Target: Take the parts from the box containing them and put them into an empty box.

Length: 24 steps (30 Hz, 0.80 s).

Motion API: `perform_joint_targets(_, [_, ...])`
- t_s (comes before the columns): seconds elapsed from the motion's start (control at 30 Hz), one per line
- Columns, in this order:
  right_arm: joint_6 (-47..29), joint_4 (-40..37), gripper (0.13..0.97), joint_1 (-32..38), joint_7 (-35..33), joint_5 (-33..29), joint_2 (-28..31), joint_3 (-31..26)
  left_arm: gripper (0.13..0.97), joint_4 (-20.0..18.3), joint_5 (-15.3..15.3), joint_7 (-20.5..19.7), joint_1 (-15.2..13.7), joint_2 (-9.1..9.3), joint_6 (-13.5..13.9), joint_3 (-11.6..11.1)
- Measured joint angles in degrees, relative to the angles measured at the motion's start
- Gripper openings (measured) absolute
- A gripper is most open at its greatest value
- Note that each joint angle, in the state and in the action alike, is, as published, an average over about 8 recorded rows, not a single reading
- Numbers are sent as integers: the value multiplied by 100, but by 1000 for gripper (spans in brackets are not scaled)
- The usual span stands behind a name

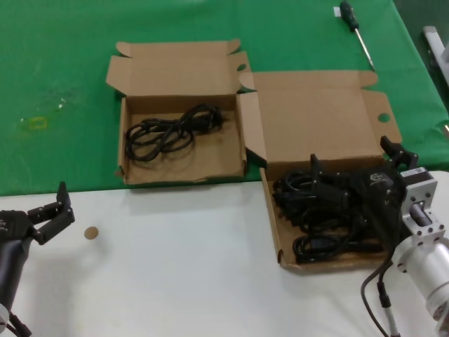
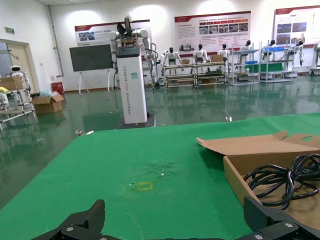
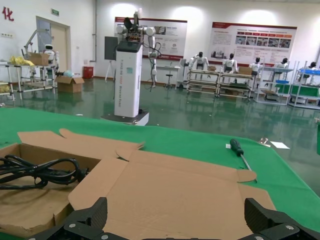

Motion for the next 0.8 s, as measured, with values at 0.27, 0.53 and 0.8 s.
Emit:
perform_joint_targets(0.27, [0,0,966,0,0,0,0,0,966,0,0,0,0,0,0,0])
perform_joint_targets(0.53, [0,0,966,0,0,0,0,0,966,0,0,0,0,0,0,0])
perform_joint_targets(0.8, [0,0,966,0,0,0,0,0,966,0,0,0,0,0,0,0])
